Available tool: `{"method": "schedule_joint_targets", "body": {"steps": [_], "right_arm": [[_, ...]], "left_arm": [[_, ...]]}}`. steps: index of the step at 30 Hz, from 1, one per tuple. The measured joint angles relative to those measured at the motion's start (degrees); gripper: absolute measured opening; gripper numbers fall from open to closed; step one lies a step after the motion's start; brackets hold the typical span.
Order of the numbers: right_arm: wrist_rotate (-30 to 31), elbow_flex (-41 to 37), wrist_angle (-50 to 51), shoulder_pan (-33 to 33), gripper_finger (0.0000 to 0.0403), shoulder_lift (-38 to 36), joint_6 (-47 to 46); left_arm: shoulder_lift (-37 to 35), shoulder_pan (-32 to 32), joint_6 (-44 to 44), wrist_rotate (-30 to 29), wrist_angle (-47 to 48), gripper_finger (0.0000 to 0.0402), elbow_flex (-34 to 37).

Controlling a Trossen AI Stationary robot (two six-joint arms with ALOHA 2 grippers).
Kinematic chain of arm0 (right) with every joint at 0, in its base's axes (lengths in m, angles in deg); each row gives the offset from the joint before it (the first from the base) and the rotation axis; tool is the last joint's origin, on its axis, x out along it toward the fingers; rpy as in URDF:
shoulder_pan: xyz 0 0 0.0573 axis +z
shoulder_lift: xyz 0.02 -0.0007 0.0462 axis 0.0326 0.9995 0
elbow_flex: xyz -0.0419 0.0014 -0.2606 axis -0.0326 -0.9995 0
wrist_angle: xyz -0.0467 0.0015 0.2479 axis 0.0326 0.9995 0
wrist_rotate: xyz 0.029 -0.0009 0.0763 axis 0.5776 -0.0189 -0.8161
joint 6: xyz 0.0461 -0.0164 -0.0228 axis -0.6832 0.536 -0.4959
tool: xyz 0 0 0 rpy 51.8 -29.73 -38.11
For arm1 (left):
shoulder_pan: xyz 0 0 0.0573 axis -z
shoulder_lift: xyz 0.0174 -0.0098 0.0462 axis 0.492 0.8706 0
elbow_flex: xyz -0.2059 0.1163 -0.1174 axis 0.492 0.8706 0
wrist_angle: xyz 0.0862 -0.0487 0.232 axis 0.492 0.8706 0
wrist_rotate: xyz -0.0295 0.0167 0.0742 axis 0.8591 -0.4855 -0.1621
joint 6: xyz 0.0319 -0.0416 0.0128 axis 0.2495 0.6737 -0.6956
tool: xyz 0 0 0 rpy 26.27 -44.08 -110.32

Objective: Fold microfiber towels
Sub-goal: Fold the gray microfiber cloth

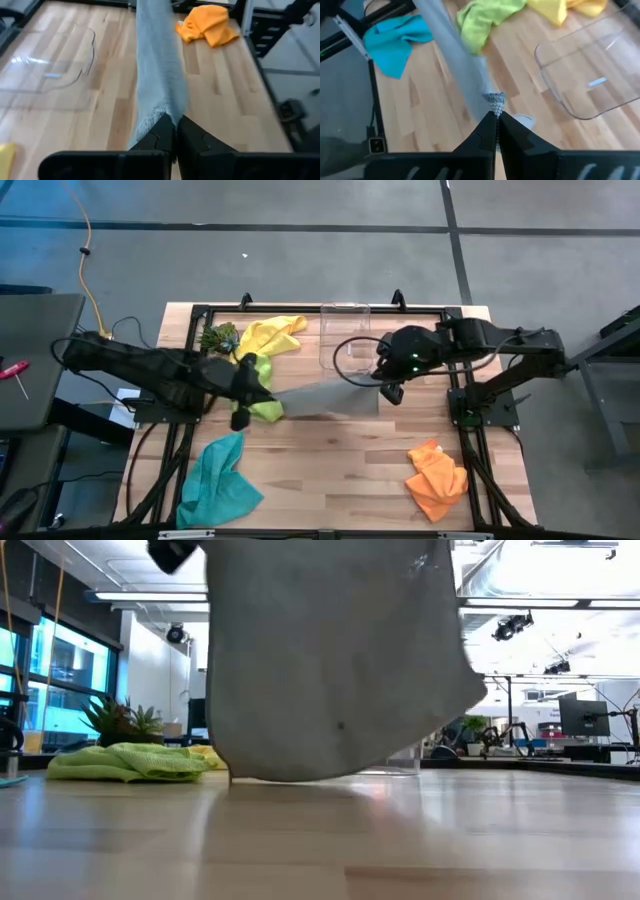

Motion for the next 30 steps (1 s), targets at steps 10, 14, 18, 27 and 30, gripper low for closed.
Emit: {"method": "schedule_joint_targets", "body": {"steps": [10, 14, 18, 27, 30], "right_arm": [[8.1, 0.0, 5.6, 5.0, 0.0, 0.5, 0.7], [9.8, 0.0, 10.5, 6.6, 0.0, 0.4, 0.2], [9.8, -3.6, 9.5, 8.7, 0.0, -0.4, 0.7], [10.8, -19.2, -3.9, 10.0, 0.0, -8.4, 0.6], [14.3, -20.5, -4.6, 10.0, 0.0, -9.6, 0.7]], "left_arm": [[4.1, 0.5, 3.3, 1.4, 5.8, 0.0, -7.3], [7.6, 1.1, 4.8, -0.5, 5.2, 0.0, -7.6], [12.0, 2.4, 5.0, -1.8, 5.7, 0.0, -7.6], [15.8, 4.7, 3.3, -7.9, 6.7, 0.0, -8.0], [15.2, 3.5, 0.1, -10.6, 7.3, 0.0, -8.5]]}}
